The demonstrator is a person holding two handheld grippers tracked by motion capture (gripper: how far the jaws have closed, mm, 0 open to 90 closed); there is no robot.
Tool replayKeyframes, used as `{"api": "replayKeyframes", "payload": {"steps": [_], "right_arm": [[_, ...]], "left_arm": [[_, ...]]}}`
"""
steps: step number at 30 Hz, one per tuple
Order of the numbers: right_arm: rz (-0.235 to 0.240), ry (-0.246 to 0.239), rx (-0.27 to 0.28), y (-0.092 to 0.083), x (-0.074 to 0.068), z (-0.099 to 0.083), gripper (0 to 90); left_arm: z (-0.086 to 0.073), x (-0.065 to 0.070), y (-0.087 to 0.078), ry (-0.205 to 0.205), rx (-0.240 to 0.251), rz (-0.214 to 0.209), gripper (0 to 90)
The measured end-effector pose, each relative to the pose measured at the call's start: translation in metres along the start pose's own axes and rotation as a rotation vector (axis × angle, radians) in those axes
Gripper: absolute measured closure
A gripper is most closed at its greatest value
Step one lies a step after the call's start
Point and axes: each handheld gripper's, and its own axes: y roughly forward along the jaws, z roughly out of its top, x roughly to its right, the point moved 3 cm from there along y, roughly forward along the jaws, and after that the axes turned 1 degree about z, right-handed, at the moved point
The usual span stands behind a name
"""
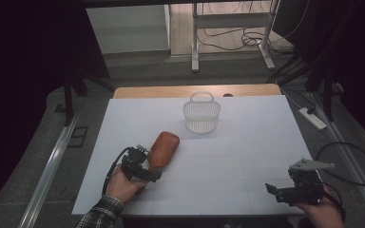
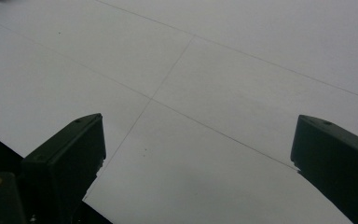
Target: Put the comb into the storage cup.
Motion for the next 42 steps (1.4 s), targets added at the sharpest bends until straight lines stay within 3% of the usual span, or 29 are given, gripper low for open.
{"api": "replayKeyframes", "payload": {"steps": [3,7,12,15,25,30,35,42], "right_arm": [[0.000,-0.001,0.000,-0.0001,0.0000,-0.0001,3.2],[-0.001,-0.001,-0.001,-0.0002,-0.0001,-0.0002,3.2],[-0.002,-0.002,-0.001,-0.0002,-0.0001,-0.0003,3.2],[-0.002,-0.002,-0.002,-0.0001,-0.0001,-0.0002,3.2],[0.000,-0.003,-0.003,0.0001,-0.0002,-0.0002,3.2],[0.002,-0.005,-0.003,0.0002,-0.0003,-0.0002,3.4],[0.004,-0.006,-0.004,0.0001,-0.0004,-0.0003,3.5],[0.006,-0.007,-0.004,0.0001,-0.0005,-0.0002,3.6]], "left_arm": [[0.0002,0.0009,0.0014,0.012,-0.009,0.012,0.1],[-0.0001,0.0025,0.0022,0.036,-0.025,0.034,7.3],[0.0002,0.0062,0.0016,0.077,-0.028,0.067,26.3],[0.0004,0.0062,0.0011,0.079,-0.026,0.065,38.7],[0.0004,0.0056,0.0009,0.082,-0.034,0.060,64.8],[0.0005,0.0027,-0.0027,0.085,-0.024,0.079,71.4],[0.0017,0.0031,-0.0041,0.094,-0.027,0.087,72.1],[0.0021,0.0004,-0.0058,0.066,-0.017,0.052,72.2]]}}
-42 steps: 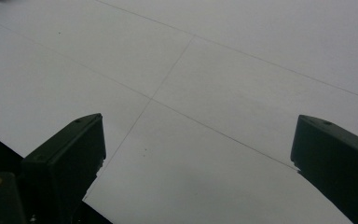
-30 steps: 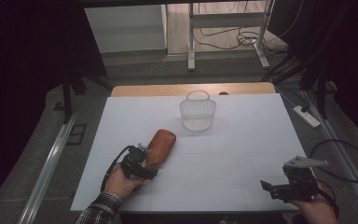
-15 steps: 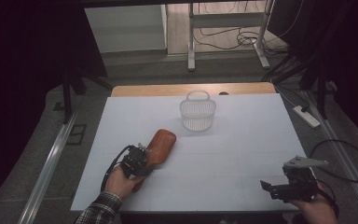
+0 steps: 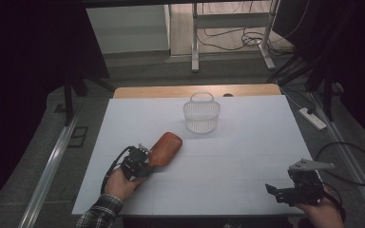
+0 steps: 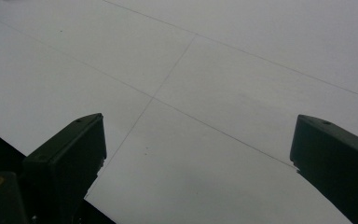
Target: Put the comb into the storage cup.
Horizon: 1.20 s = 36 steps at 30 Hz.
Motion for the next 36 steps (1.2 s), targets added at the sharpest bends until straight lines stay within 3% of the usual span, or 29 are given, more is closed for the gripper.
{"api": "replayKeyframes", "payload": {"steps": [7,18,27,36], "right_arm": [[0.001,0.001,0.000,0.000,0.000,0.000,3.6],[0.001,0.002,0.002,0.000,0.000,0.000,3.7],[-0.001,0.001,0.010,-0.001,0.000,0.000,3.5],[0.004,-0.004,0.026,-0.003,0.000,0.000,2.3]], "left_arm": [[0.001,0.001,-0.003,0.002,0.020,-0.002,72.2],[0.002,-0.001,-0.014,-0.033,0.109,-0.041,72.1],[0.003,0.003,-0.026,-0.025,0.184,-0.069,72.1],[0.004,0.008,-0.034,-0.011,0.227,-0.093,72.0]]}}
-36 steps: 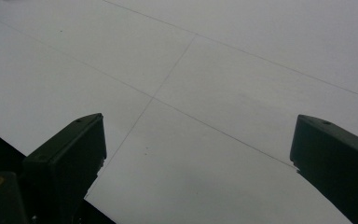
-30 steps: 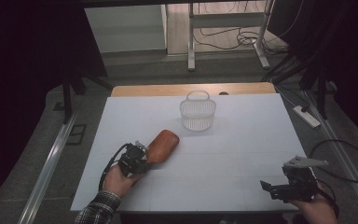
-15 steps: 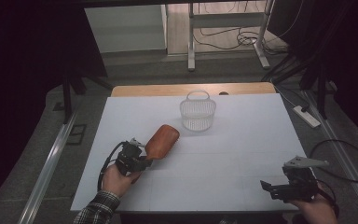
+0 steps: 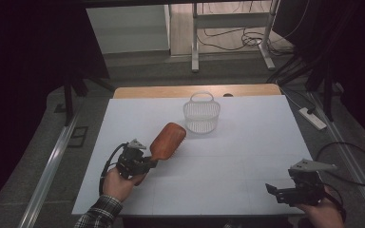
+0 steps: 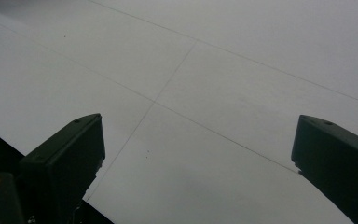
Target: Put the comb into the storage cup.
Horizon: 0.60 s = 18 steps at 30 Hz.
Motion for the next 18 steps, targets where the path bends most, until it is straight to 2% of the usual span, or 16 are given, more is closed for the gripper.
{"api": "replayKeyframes", "payload": {"steps": [6,9,12,18], "right_arm": [[-0.003,0.000,0.018,-0.002,0.000,0.000,0.1],[0.010,-0.016,0.025,-0.002,-0.001,0.001,0.0],[0.018,-0.034,0.057,-0.002,-0.004,0.003,0.0],[0.030,-0.037,0.096,-0.002,-0.006,0.007,0.0]], "left_arm": [[0.001,0.002,-0.006,-0.002,0.032,-0.002,72.0],[0.002,0.004,-0.010,0.001,0.054,-0.009,71.9],[0.002,0.007,-0.012,0.008,0.072,-0.015,72.0],[0.003,0.011,-0.012,0.027,0.074,-0.021,72.0]]}}
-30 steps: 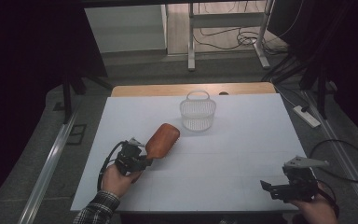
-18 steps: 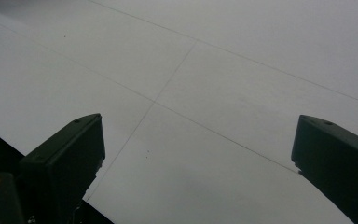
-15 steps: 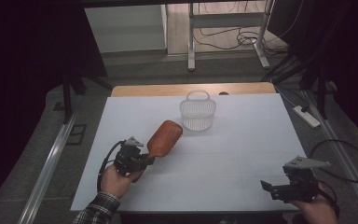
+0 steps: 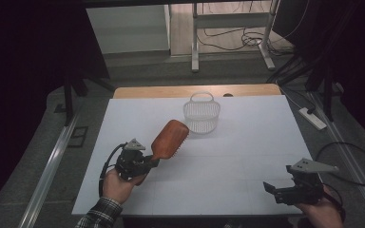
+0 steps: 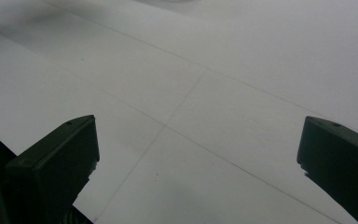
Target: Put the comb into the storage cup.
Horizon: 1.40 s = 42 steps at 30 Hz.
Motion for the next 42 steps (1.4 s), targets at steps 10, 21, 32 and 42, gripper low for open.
{"api": "replayKeyframes", "payload": {"steps": [10,21,32,42], "right_arm": [[0.084,-0.035,0.018,0.005,-0.008,0.014,0.0],[0.258,0.041,0.056,0.018,-0.018,0.031,0.0],[0.263,0.079,0.067,0.035,-0.024,0.049,0.0],[0.293,0.094,0.073,0.048,-0.032,0.063,0.0]], "left_arm": [[0.003,0.008,0.000,0.023,0.006,-0.020,71.9],[0.008,0.019,0.000,0.048,0.035,-0.044,71.9],[0.012,0.026,0.000,0.061,0.056,-0.069,71.9],[0.015,0.032,0.003,0.078,0.058,-0.085,71.9]]}}
